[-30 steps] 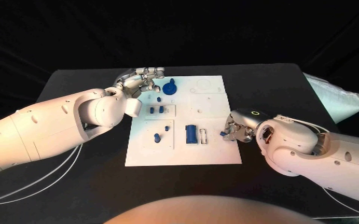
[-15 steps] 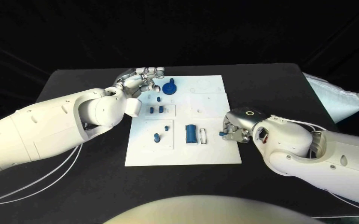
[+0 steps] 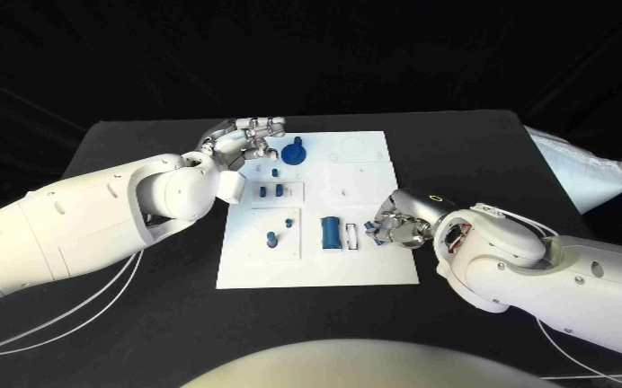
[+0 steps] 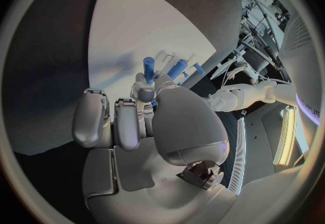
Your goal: Assemble the parts on the task board
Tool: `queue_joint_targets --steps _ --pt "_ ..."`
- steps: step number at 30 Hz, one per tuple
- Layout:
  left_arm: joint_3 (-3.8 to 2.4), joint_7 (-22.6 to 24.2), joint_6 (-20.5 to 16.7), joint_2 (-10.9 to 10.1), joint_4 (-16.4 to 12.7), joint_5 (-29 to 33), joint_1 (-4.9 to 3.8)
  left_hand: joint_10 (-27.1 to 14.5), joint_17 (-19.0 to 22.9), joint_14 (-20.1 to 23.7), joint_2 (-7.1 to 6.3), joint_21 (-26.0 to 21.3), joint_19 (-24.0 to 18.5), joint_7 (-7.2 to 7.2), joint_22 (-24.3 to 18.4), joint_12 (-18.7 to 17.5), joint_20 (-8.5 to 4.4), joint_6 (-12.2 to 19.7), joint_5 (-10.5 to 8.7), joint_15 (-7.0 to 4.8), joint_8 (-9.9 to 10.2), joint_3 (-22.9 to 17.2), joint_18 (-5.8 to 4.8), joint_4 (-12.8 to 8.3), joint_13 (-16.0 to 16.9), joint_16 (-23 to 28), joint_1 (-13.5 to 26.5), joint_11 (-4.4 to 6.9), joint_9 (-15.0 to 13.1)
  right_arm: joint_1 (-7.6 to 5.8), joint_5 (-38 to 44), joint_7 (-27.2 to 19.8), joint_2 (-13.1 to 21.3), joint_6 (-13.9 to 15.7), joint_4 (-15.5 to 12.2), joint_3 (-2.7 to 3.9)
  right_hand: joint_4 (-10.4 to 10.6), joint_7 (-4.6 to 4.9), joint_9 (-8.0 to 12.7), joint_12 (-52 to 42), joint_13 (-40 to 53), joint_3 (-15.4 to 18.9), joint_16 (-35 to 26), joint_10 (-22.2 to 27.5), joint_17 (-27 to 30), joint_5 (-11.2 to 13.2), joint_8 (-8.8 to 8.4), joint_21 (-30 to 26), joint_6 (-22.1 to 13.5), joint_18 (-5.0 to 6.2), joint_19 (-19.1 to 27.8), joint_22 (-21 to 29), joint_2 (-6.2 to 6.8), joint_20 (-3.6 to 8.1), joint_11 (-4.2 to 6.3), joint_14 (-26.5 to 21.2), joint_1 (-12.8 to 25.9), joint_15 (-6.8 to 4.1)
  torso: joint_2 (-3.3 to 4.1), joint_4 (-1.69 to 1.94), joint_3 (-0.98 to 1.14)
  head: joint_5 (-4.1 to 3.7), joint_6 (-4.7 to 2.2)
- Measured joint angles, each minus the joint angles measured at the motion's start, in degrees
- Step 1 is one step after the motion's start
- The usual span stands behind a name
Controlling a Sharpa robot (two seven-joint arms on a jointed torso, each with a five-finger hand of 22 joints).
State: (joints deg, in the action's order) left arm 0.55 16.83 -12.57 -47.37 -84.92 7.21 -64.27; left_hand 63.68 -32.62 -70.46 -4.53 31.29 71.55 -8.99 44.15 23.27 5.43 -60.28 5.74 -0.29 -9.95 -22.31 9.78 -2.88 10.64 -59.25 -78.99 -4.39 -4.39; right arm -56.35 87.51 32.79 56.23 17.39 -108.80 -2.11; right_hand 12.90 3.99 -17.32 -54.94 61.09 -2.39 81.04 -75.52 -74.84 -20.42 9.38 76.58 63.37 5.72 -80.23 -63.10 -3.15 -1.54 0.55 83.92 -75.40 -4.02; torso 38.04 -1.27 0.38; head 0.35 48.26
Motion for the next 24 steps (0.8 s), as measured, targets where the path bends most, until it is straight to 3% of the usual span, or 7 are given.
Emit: queue_joint_targets --steps 5,11,20,24 --pt "0.0 -0.04 0.03 0.06 -0.02 0.0 0.0 0.0 0.0 0.0 0.0 0.0 0.0 0.0 0.0 0.0 0.0 0.0 0.0 0.0 0.0 0.0 0.0 0.0 0.0 0.0 0.0 0.0 0.0 -0.1 -5.98 -0.53 -1.08 2.92 0.17 0.03 0.22 0.0 -0.02 -0.13 0.27 -1.52 0.0 0.0 0.0 -1.24 -0.01 0.0 0.0 0.0 0.0 0.0 0.68 0.0 0.0 0.0 0.68 0.0 0.03 0.0 -0.02 -0.03 0.04" --pt "0.0 -0.08 0.06 0.07 -0.04 0.0 0.0 0.0 -0.01 0.0 0.0 0.0 0.0 0.0 0.0 0.0 0.0 0.0 0.0 0.0 0.0 0.0 0.0 0.0 -0.01 0.0 0.0 0.0 0.0 -0.13 -10.25 -0.7 -2.33 4.26 1.09 0.03 0.47 -0.19 -0.02 -0.51 0.6 -2.09 0.0 0.0 -0.07 -1.67 -0.08 0.0 0.21 0.0 0.0 0.0 1.13 0.0 0.0 0.0 0.74 0.0 0.03 -0.04 -0.04 0.09 0.12" --pt "0.0 -0.12 0.14 0.11 -0.07 0.0 0.0 0.0 -0.01 0.0 0.0 0.0 0.0 0.0 0.0 0.0 0.0 0.0 0.0 0.0 0.0 0.0 0.0 0.0 -0.01 0.0 0.0 0.0 0.0 -0.13 -12.91 -0.43 -4.17 3.81 2.52 0.03 1.39 -0.13 -0.37 -1.56 1.68 -3.02 0.0 -0.82 -0.07 -2.67 -0.08 0.0 0.72 0.0 0.0 -0.11 2.53 0.0 0.0 0.0 2.03 0.0 0.0 -0.04 -0.04 0.16 0.16" --pt "0.0 -0.14 0.16 0.08 -0.07 0.0 0.0 0.0 -0.01 0.0 0.0 0.0 0.0 0.0 0.01 0.0 0.0 0.0 0.0 0.0 0.0 0.0 0.0 0.0 -0.01 0.0 0.0 0.0 0.0 -0.13 -13.1 -0.12 -4.51 3.12 2.95 0.03 1.43 -0.14 -0.39 -1.7 1.81 -2.99 0.0 -0.83 -0.04 -2.67 -0.08 0.0 0.74 0.0 0.0 -0.11 2.53 0.0 0.0 0.0 2.03 0.0 0.0 -0.04 -0.03 0.26 0.27"
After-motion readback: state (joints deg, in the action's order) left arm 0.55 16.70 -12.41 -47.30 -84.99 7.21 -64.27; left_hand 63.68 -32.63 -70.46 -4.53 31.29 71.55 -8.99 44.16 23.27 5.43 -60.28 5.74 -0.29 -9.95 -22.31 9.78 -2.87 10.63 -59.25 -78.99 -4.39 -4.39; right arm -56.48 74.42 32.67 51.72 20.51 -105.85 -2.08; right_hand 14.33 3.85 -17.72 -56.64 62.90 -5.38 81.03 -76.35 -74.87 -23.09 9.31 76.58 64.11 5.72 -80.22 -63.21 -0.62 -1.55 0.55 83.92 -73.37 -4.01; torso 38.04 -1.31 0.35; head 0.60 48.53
